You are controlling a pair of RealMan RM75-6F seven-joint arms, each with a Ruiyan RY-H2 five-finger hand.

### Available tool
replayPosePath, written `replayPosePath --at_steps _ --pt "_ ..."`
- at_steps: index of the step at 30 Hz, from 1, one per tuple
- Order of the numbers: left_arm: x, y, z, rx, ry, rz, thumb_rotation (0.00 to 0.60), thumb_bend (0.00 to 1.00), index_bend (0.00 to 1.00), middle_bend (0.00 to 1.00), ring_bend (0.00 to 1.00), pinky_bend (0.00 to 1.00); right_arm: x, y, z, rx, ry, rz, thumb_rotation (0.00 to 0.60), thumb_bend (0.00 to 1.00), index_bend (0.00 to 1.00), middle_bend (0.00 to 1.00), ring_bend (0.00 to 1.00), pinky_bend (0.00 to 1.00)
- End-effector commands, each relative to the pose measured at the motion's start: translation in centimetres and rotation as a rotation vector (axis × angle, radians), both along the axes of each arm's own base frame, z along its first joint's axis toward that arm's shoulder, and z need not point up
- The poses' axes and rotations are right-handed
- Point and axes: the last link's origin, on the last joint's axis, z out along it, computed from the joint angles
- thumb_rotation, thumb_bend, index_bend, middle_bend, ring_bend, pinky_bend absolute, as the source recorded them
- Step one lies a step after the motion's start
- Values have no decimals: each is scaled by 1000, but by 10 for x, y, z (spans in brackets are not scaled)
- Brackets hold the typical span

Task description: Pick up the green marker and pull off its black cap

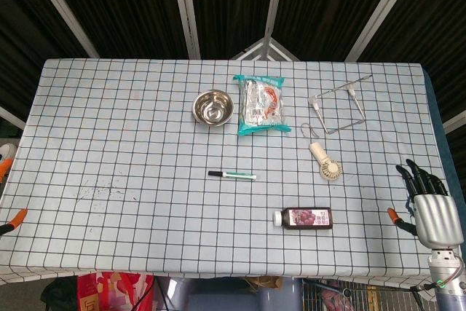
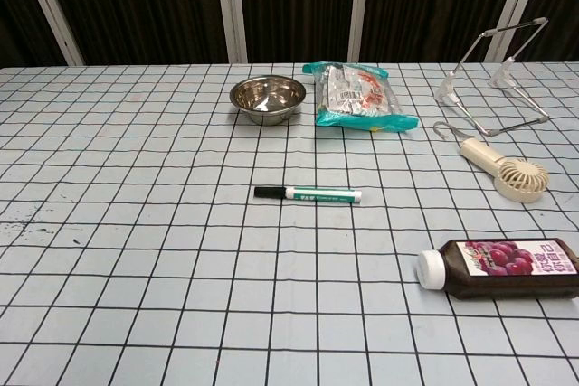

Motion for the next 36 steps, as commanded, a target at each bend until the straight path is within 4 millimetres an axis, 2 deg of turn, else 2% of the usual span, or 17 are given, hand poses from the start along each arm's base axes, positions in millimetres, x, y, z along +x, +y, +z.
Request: replayPosePath --at_steps 1,9,15,27,31,36 --pt "0 0 1 11 -7 0 600 330 51 0 0 0 2 -2 0 -3 -5 1 600 250 151 90 153 191" --pt "-5 -5 6 27 -9 6 600 330 51 0 0 0 7 -4 -3 9 -2 7 600 250 167 90 153 191" --pt "4 -3 15 45 -24 -19 600 330 51 0 0 0 11 -5 -4 10 -25 6 600 250 178 90 153 191" --pt "13 -9 16 31 -10 -14 600 330 61 0 0 0 16 -8 -4 28 -23 3 600 250 179 86 153 191" --pt "19 -8 21 55 -31 -35 600 330 61 0 0 0 28 -12 -7 29 -51 24 600 250 192 83 151 191" --pt "20 -7 24 58 -34 -30 600 330 61 0 0 0 56 -23 -18 90 -71 37 600 250 212 78 139 190"
